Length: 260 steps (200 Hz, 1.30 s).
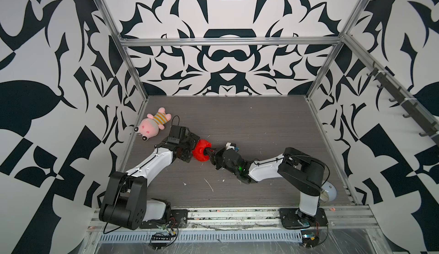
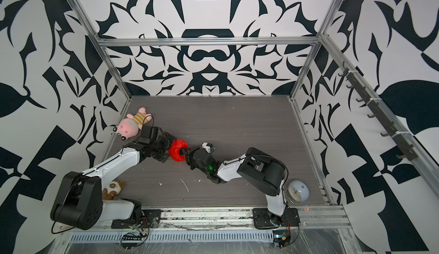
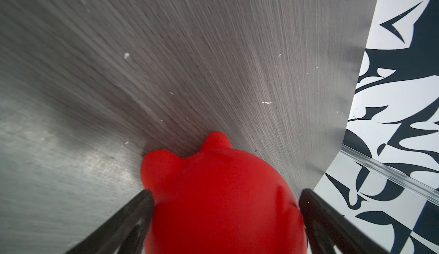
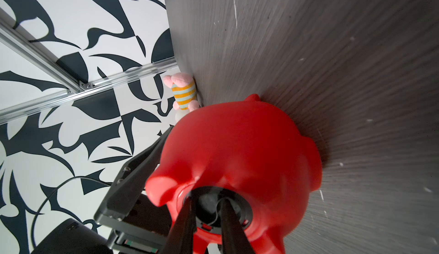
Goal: Open piggy banks
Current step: Open the lid on the piggy bank.
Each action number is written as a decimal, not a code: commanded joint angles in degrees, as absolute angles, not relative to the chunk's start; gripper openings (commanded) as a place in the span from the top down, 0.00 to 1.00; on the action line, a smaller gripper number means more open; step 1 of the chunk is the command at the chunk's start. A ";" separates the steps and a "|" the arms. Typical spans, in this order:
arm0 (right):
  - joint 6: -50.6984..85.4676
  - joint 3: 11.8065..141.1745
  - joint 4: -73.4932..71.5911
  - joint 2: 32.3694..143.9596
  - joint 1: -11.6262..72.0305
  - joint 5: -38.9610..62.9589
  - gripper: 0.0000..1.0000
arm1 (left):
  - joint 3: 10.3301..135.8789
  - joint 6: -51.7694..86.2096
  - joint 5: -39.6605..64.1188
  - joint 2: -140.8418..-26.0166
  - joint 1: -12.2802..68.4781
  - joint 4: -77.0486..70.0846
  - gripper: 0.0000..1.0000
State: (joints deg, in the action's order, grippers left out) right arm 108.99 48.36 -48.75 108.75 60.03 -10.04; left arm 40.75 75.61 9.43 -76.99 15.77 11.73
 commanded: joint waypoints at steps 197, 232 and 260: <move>115.27 52.78 -44.85 111.09 58.07 -7.17 0.93 | 38.33 76.19 11.01 -77.00 15.91 10.01 0.00; 113.77 53.21 -42.85 110.74 57.81 -6.77 1.00 | 38.41 76.29 10.95 -77.08 15.86 9.99 0.00; 111.42 53.47 -40.42 110.00 57.69 -6.85 1.00 | 38.45 76.20 10.92 -77.17 15.91 10.02 0.00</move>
